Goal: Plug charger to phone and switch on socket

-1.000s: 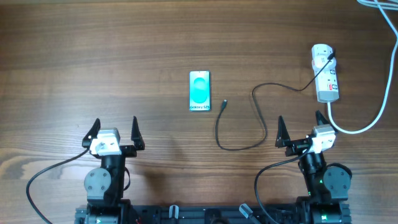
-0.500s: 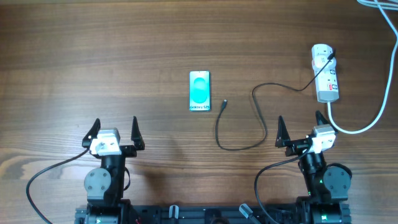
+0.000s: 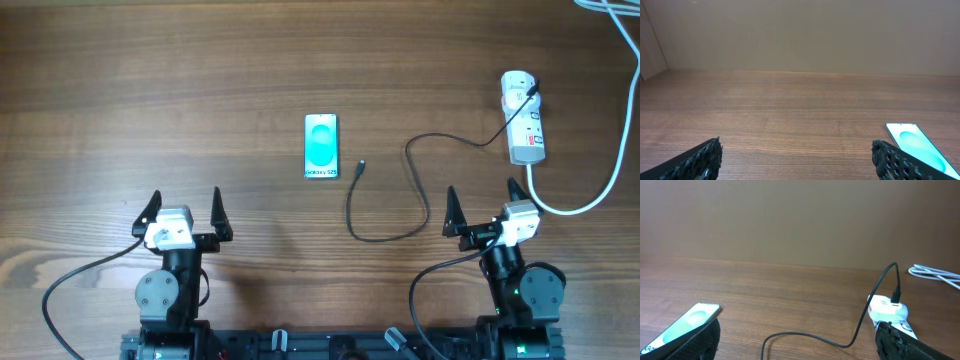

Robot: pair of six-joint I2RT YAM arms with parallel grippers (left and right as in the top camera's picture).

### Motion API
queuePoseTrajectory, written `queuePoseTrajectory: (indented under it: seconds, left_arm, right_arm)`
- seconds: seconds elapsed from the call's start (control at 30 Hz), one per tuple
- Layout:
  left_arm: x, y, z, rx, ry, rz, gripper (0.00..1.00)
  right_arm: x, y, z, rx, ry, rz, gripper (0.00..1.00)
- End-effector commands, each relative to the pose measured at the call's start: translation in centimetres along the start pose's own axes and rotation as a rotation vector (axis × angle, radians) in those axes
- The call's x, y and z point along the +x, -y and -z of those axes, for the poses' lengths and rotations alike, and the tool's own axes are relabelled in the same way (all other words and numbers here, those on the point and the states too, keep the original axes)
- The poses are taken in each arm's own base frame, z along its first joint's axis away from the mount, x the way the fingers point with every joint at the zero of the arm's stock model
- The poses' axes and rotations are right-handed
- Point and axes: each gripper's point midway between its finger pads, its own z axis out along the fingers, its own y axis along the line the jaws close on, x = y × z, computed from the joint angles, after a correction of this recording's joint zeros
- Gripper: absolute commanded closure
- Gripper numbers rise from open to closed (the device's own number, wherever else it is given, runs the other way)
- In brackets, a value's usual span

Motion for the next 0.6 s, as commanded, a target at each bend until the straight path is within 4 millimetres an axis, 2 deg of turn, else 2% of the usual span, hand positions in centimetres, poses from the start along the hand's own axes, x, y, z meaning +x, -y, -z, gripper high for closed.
queuePoseTrajectory:
  seconds: [0.0,0.53,0.57]
  left_arm:
    - [-0.01,-0.08,0.02,-0.001,0.006,0.0,0.0]
    - [-0.2,-0.2,0.03,-0.007,0.014,0.001,0.0]
    - [-0.17,0.41,0.03,0.028,0.013,0.008,0.0]
  right_arm:
    - [-0.26,0.1,0.06,0.008,0.013,0.013,0.0]
    - [-0.26,0.1,0.06,0.008,0.013,0.014,0.0]
    - [-0.26,0.1,0.06,0.008,0.013,0.014,0.0]
